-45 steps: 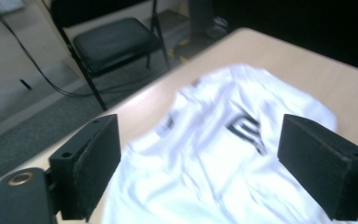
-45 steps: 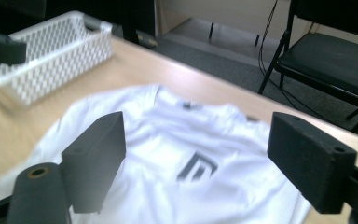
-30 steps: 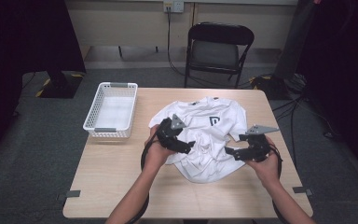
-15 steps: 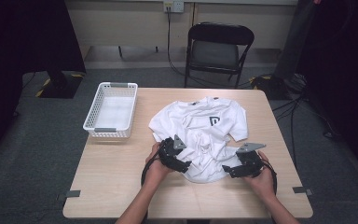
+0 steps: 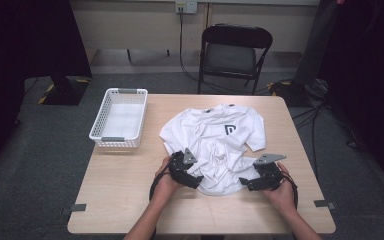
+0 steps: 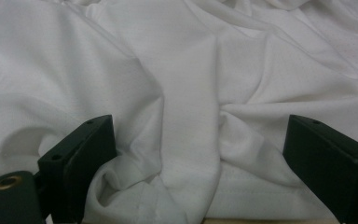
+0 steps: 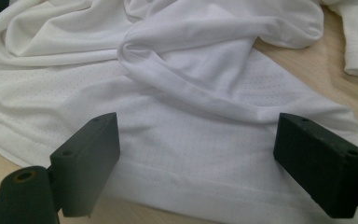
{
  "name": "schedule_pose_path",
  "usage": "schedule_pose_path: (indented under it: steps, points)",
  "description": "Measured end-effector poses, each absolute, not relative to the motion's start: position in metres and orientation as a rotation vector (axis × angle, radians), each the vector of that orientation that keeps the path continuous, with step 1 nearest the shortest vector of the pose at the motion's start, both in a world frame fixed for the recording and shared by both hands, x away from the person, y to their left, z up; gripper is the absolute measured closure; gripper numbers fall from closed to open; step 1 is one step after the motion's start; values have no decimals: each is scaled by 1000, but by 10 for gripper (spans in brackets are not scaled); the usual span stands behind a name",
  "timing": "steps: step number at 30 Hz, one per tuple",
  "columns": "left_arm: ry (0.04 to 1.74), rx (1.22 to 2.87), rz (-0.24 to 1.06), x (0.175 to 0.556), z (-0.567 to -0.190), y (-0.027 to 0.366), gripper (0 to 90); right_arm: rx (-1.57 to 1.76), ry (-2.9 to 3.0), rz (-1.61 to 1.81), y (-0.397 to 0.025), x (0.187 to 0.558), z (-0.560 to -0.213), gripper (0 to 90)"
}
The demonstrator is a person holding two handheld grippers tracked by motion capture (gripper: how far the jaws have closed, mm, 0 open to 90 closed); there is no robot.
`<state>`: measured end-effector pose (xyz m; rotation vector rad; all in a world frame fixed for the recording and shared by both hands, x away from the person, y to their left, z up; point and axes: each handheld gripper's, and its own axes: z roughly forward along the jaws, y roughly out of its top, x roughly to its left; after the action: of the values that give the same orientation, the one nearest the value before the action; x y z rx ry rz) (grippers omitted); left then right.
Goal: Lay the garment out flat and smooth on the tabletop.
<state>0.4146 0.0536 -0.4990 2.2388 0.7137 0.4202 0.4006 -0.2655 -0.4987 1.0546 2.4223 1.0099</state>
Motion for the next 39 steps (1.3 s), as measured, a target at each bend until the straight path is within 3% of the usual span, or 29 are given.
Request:
schedule_pose_path:
  steps: [9, 11, 19, 24, 27, 37, 39]
  points:
    - [702, 2218, 422, 414, -501, 56, 87, 1121, 2370, 1068, -282, 413, -485, 141]
    - [704, 2218, 429, 413, -501, 55, 87, 1164, 2332, 1057, -293, 430, -475, 161]
    - [707, 2218, 429, 413, -501, 55, 89, 1275, 2176, 993, -326, 480, -457, 321]
    - [705, 2219, 430, 413, -501, 55, 89, 1374, 2122, 885, -339, 513, -468, 456]
    - [707, 2218, 430, 413, -501, 55, 89, 1419, 2103, 861, -339, 530, -474, 583]
    - [708, 2218, 429, 413, -501, 55, 89, 1436, 2113, 816, -327, 554, -485, 607]
    - [710, 2217, 429, 413, -501, 55, 89, 1428, 2124, 816, -325, 554, -484, 660]
